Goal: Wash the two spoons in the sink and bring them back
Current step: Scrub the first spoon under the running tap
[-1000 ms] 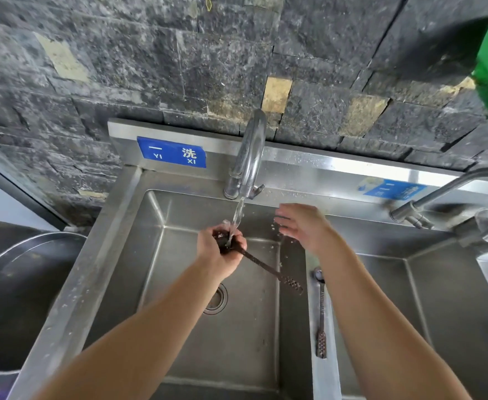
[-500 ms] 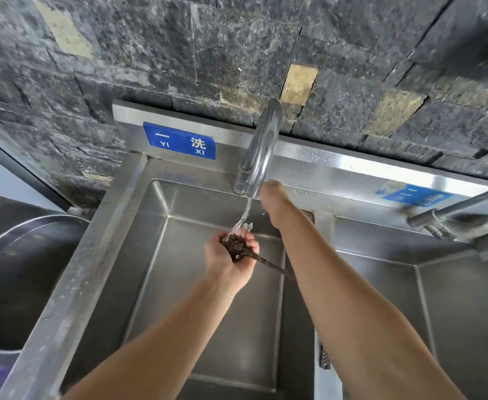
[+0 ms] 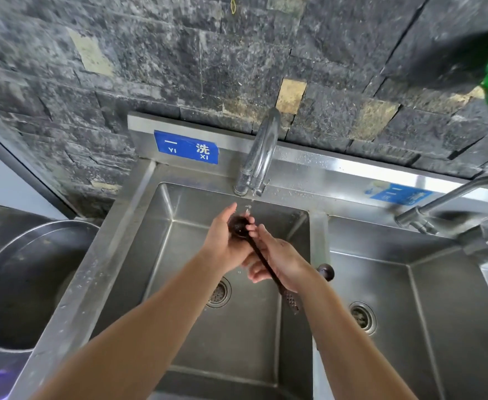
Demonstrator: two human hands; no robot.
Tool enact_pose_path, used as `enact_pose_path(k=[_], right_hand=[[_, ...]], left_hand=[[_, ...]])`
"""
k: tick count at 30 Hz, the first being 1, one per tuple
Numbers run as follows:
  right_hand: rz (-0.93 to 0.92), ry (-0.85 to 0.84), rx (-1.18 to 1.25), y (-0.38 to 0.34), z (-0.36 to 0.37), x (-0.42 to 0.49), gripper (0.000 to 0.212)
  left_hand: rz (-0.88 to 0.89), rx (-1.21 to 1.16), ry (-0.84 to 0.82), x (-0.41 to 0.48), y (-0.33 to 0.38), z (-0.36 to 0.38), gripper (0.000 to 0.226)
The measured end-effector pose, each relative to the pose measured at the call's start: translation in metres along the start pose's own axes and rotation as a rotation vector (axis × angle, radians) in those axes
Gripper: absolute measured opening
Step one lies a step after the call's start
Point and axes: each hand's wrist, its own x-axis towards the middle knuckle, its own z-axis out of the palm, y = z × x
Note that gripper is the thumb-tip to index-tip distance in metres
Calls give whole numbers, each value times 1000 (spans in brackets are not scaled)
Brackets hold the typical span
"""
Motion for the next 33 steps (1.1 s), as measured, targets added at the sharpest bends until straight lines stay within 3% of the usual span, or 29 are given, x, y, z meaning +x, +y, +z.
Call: enact_pose_path(k=[2, 5, 8, 10, 12, 13, 15, 17, 18, 20, 23, 24, 26, 29, 30, 33], right_hand=[[-102, 38, -131, 9, 1, -13, 55], [-240, 205, -392, 13, 1, -26, 39], [-271, 377, -724, 11, -4, -32, 39], [-247, 410, -778, 9, -8, -38, 40], [-221, 399, -722, 6, -9, -43, 45], [-213, 362, -611, 4, -9, -44, 46], [-184, 253, -297, 1, -2, -42, 48], [-150, 181, -140, 1, 6, -37, 48], [-113, 175, -122, 3, 6, -36, 49], [-46, 177, -203, 7, 2, -37, 45], [28, 219, -649, 22, -12, -36, 16], [19, 232, -668, 26, -12, -35, 16], [-67, 234, -475, 29, -6, -36, 37], [-210, 303, -181, 32, 8, -33, 45], [-259, 287, -154, 33, 13, -34, 44], [-307, 219, -100, 31, 19, -36, 41]], left_hand=[[45, 64, -36, -5, -1, 2, 15], [66, 284, -54, -7, 3, -1, 27], [155, 1006, 25, -10, 8, -3, 24], [232, 1525, 23, -10, 16, -2, 20], [302, 1739, 64, -7, 23, -4, 29], [319, 1676, 96, -6, 22, -3, 36], [309, 1290, 185, -7, 4, 2, 38], [309, 862, 234, -5, -19, 7, 31], [315, 782, 236, -5, -26, 6, 27], [312, 995, 175, -10, -18, 4, 22], [216, 1689, -61, -18, 9, -1, 49], [181, 1802, -102, -19, 15, -1, 53], [167, 1669, -96, -20, 18, 6, 49], [115, 888, -9, -18, 7, 17, 17], [115, 782, -20, -18, 4, 20, 14], [190, 1003, -106, -26, 4, 28, 26]])
